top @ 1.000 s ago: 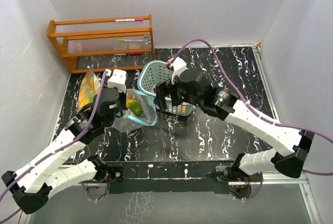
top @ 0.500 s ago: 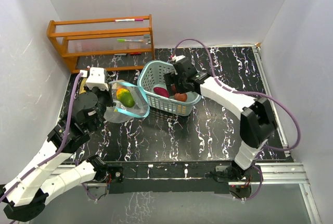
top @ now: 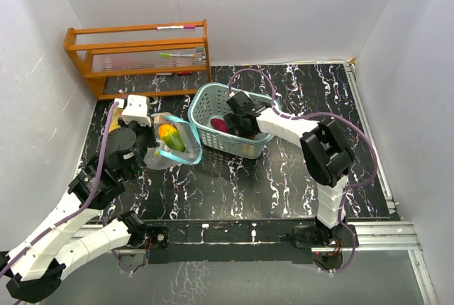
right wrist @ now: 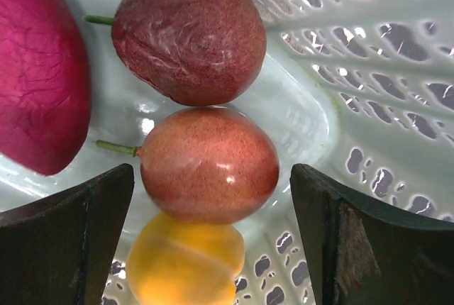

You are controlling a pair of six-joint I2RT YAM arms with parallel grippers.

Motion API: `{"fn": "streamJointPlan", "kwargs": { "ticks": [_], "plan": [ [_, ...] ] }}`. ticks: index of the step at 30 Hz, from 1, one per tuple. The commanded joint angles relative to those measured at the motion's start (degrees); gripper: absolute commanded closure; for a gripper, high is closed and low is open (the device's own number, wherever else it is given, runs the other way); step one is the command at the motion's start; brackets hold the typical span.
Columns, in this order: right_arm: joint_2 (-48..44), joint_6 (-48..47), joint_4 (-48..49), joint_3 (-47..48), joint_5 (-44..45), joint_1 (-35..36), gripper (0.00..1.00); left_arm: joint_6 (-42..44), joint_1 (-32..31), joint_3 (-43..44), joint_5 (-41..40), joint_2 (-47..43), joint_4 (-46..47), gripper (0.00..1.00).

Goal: Place the food in the zip-top bag and seal the zipper
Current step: Pick up the fake fruit from the bin.

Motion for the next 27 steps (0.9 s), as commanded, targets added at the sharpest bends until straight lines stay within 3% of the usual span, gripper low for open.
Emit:
{"fn": "streamJointPlan", "kwargs": {
  "ticks": [1,3,8,10,20,27],
  "plan": [
    [1.3,0.18,1.25,0.17,3.28,-0.05,0.1,1.24,0.28,0.04,-0.34,-0.85,1.75,1.0],
    [0.84,0.27,1.41,-0.65,2.07,0.03,0.2,1.35,0.29,0.08,-0.42,-0.99,1.72,1.0],
    [-2.98,0.69,1.71,-2.32,1.0,0.02,0.63,1.18,0.28,-0.01,-0.43,-0.69,1.83,1.0],
    [-5.47,0.65,1.72,-2.44,0.42,-0.06,0.71,0.9,0.28,-0.09,-0.26,-0.27,1.75,1.0],
    [-22.52,1.81,-3.39,-9.65,-3.48,0.0,0.78,-0.5,0.29,-0.36,0.71,0.75,1.77,1.0],
    [-43.01,1.05,12.8,-19.19,-15.79,0.04,0.78,-1.67,0.28,-1.33,2.43,2.91,2.65,1.0]
  ]
}}
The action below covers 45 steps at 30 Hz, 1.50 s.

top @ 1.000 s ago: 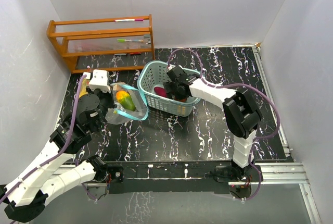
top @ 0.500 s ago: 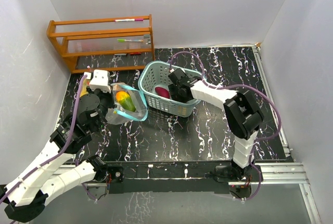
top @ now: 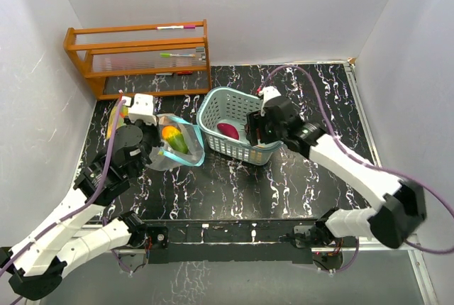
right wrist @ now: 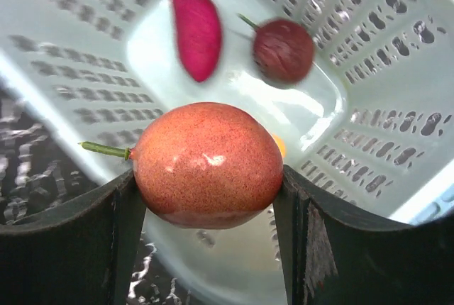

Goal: Place the food in the zip-top bag and seal the zipper
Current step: Pick up the fake fruit from the bin, then place the fake fruit in the zipper food storage bag.

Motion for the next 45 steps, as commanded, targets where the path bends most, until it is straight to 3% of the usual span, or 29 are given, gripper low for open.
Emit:
{"fn": "streamJointPlan", "kwargs": {
  "ticks": [1,6,15,23,29,34,37,39,45],
  "plan": [
    [-12.02,-0.09,14.18,-2.49,-10.57,-0.05,0.78,-1.38,0.33,-1.12,2.0,1.54,2.47,1.0],
    [-15.45,-0.08,20.59,-1.56,-25.45,2.2,0.8,-2.99,0.33,-1.81,3.86,3.82,2.36,1.0],
    [-9.48,-2.65,27.14,1.71,-25.99,19.82,0.8,-4.3,0.28,-1.22,5.38,6.03,2.55,1.0],
    [-1.59,-0.94,36.78,2.21,-17.33,20.91,0.77,-5.66,0.28,-1.3,8.35,5.04,1.78,1.0],
    [10.97,-2.03,33.53,11.17,-9.32,20.89,0.73,-7.22,0.33,-0.63,10.79,3.03,0.24,1.0],
    [17.04,-1.88,28.62,17.87,1.98,20.92,0.55,-8.41,0.28,-0.11,12.59,1.39,-1.4,1.0],
    [16.33,-2.13,28.36,17.72,1.39,20.92,0.3,-7.78,0.28,-0.03,11.38,0.61,-1.87,1.0],
    [14.28,-2.3,29.53,15.77,-0.56,20.98,0.04,-7.03,0.28,-0.48,9.84,0.5,-1.85,1.0],
    [5.37,-2.12,28.86,10.57,-7.53,21.44,0.02,-6.18,0.28,-1.41,5.87,2.69,-2.25,1.0]
  ]
}}
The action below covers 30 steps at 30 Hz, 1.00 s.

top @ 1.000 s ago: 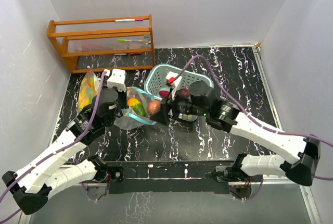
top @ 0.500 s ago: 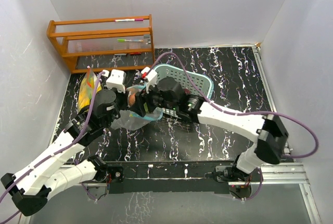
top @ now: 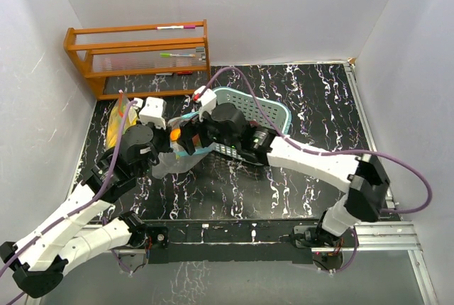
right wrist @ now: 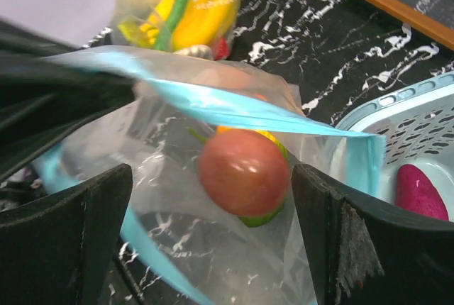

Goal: Place the food in the zip-top bag and seal the zipper
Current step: Place the fake fruit in the zipper food storage bag, then pick up the fake fruit from the bin.

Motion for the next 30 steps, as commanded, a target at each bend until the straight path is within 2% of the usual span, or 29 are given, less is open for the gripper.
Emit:
{"fn": "streamJointPlan", "kwargs": {
  "ticks": [1,4,7,9,13,17,23,27,30],
  "plan": [
    [-9.73,-0.4,1.06,-1.94,-5.19,0.47,0.02,0.55,0.28,0.67,-3.75,1.15,0.09,1.0],
    [-14.85,1.85,-0.75,-4.14,-2.84,0.58,0.02,0.14,0.33,0.24,-5.26,1.66,0.56,1.0],
    [-17.66,5.35,-7.42,-3.65,10.48,-0.62,0.02,-0.05,0.3,0.31,-6.01,1.58,0.95,1.0],
    [-16.6,7.03,-13.14,-1.76,15.0,-4.1,0.02,0.0,0.28,0.57,-6.16,1.29,0.95,1.0],
    [-10.18,9.56,-23.2,2.58,14.11,-13.13,0.02,0.07,0.28,0.87,-6.01,0.2,0.4,1.0],
    [-3.7,10.59,-24.7,2.88,14.02,-18.03,0.02,-0.28,0.28,0.57,-4.85,-1.2,0.23,1.0],
    [6.32,11.98,-25.5,4.56,13.51,-20.39,0.02,0.75,0.28,0.21,-3.52,-2.36,0.97,1.0],
    [10.72,13.54,-25.31,3.95,19.69,-20.46,0.02,1.53,0.28,-0.61,-3.74,-3.0,1.79,1.0],
    [13.78,13.75,-24.3,3.6,20.0,-20.95,0.02,1.89,0.28,-1.4,-3.61,-3.31,2.46,1.0]
  ]
}}
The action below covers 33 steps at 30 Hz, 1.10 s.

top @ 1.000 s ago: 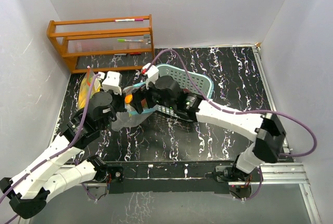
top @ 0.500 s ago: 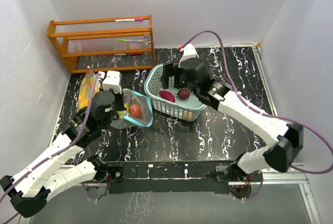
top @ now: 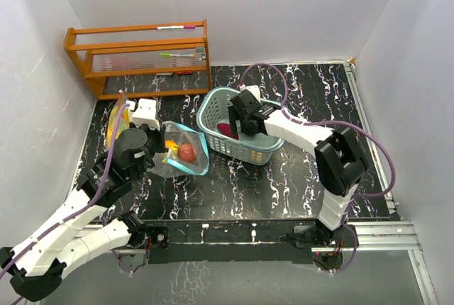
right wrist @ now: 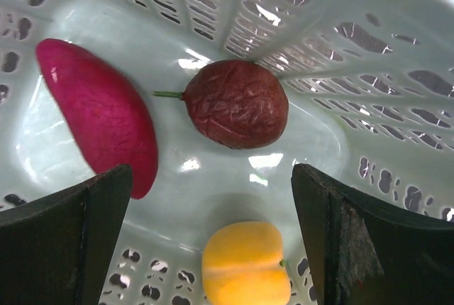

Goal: Place the food in the zip-top bag and seal the zipper
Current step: Pick up the fake fruit from the bin.

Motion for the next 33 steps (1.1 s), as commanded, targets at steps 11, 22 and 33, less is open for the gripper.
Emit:
{"fn": "streamJointPlan", "kwargs": {
  "ticks": [11,22,33],
  "plan": [
    [6.8,4.72,14.62,-4.54,11.93,-0.68,0.06,1.81,0.29,-1.59,0.21,-1.06,3.0,1.0],
    [2.02,3.22,18.14,-8.4,10.96,-0.53,0.66,1.98,0.28,-0.91,0.29,-0.18,2.93,1.0],
    [-28.43,-6.28,29.32,-18.29,-20.75,-0.02,0.74,1.82,0.28,-0.54,-0.31,0.71,1.99,1.0]
  ]
}}
